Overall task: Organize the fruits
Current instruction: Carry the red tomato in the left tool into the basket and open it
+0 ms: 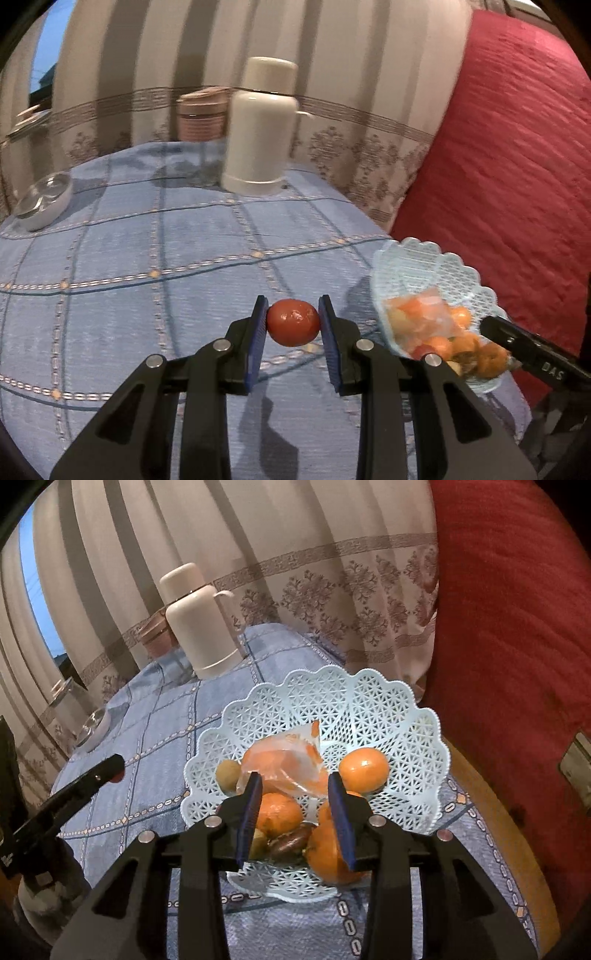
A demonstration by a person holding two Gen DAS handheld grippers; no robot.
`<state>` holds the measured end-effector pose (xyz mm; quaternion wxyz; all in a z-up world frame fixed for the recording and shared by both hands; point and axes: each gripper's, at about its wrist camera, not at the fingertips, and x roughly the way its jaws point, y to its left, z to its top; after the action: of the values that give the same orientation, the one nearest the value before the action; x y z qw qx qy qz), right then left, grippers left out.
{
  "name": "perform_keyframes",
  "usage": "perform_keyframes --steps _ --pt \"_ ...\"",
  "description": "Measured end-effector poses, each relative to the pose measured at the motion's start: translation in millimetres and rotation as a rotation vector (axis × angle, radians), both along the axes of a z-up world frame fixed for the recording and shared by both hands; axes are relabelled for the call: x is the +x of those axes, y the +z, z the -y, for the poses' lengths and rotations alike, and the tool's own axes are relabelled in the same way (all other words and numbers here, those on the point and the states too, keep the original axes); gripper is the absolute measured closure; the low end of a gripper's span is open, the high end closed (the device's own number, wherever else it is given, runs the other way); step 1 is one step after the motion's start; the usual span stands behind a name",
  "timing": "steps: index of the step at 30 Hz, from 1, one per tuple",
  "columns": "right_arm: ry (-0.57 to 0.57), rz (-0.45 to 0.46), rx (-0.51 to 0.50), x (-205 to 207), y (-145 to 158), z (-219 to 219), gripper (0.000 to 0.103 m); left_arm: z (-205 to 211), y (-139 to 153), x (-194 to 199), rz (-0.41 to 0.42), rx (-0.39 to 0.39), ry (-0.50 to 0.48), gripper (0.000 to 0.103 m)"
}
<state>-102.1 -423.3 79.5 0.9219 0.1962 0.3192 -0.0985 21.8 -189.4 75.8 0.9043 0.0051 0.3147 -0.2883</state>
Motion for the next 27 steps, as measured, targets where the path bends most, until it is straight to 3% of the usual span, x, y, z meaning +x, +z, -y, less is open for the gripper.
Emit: perform_keyframes --steps 11,27 --pt "-0.024 0.019 -0.019 -8 4 12 0.060 62 2 -22 -0.002 -0.008 -0.146 0.075" --pt "-0.049 0.032 -0.019 -12 9 22 0.060 97 -15 -26 -0.006 0.028 -0.217 0.074"
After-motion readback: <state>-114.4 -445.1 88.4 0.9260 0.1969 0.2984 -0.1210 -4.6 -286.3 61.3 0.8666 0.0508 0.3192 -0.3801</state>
